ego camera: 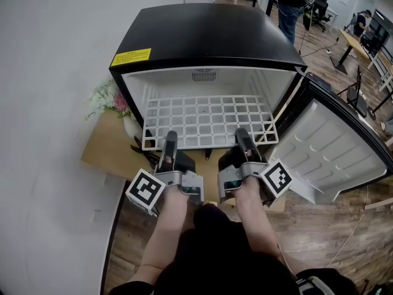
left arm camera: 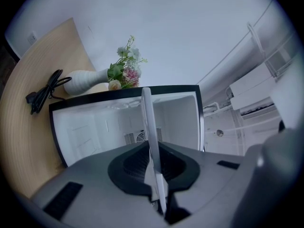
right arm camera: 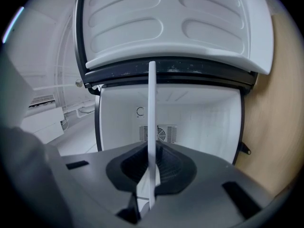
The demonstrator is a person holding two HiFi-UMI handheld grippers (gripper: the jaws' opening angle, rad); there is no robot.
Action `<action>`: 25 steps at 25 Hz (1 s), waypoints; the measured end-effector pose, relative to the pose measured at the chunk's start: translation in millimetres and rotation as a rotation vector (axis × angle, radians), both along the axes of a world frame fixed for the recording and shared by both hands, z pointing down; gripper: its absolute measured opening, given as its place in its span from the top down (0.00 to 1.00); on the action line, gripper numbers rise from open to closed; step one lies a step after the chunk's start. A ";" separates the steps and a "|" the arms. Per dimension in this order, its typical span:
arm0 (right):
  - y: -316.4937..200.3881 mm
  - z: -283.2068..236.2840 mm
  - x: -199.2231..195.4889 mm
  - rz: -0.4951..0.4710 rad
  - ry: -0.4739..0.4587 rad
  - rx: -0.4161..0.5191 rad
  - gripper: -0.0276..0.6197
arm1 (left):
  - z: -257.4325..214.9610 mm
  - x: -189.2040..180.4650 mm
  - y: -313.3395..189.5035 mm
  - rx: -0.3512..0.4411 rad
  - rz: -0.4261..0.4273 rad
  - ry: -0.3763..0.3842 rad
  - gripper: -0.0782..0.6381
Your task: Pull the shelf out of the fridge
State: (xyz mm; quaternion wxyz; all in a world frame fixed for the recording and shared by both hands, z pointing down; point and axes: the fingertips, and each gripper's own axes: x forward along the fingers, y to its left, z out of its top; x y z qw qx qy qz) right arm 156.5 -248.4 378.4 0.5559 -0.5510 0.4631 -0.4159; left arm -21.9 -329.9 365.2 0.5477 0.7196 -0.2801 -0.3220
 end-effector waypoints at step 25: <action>3.4 -2.4 -4.2 -0.026 0.069 0.061 0.77 | -3.4 -3.1 6.3 0.101 0.022 -0.033 0.82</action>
